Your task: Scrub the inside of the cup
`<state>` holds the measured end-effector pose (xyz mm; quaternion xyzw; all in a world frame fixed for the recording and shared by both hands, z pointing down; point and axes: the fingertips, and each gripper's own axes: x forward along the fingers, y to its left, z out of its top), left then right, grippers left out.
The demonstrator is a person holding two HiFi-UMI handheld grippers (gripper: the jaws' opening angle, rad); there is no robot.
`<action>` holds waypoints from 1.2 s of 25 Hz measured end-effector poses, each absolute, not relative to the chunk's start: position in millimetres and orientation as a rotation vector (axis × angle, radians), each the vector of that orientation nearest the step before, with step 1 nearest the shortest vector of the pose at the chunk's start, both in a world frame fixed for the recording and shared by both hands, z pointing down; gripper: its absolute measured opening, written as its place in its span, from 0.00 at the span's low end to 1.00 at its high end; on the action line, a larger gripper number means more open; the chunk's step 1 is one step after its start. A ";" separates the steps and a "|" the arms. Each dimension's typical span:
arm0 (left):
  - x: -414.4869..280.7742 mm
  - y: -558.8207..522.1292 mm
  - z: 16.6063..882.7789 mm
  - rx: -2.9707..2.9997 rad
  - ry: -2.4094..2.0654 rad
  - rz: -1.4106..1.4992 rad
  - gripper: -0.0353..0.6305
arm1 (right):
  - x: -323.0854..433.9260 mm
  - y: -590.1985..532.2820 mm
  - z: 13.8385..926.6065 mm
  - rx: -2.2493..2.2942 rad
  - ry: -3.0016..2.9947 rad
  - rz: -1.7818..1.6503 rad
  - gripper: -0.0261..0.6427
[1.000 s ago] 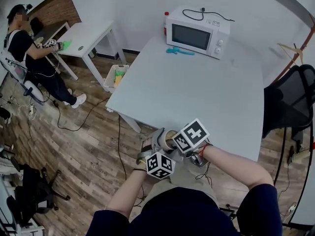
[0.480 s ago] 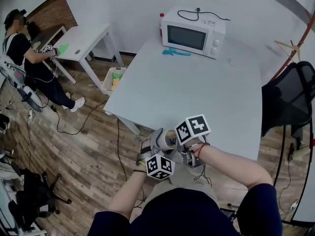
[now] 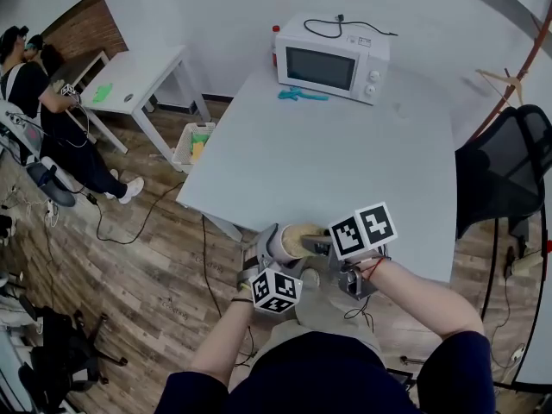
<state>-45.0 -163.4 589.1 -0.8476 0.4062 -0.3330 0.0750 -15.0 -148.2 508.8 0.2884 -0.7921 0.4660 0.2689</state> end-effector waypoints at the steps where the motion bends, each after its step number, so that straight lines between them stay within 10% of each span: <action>1: -45.3 -165.6 589.7 -2.553 1.223 -0.995 0.73 | -12.3 -150.4 505.6 0.792 -2.147 1.262 0.30; 30: 24.6 -345.2 646.4 -2.952 1.235 -0.842 0.73 | 84.1 -289.7 518.7 1.409 -2.396 1.376 0.30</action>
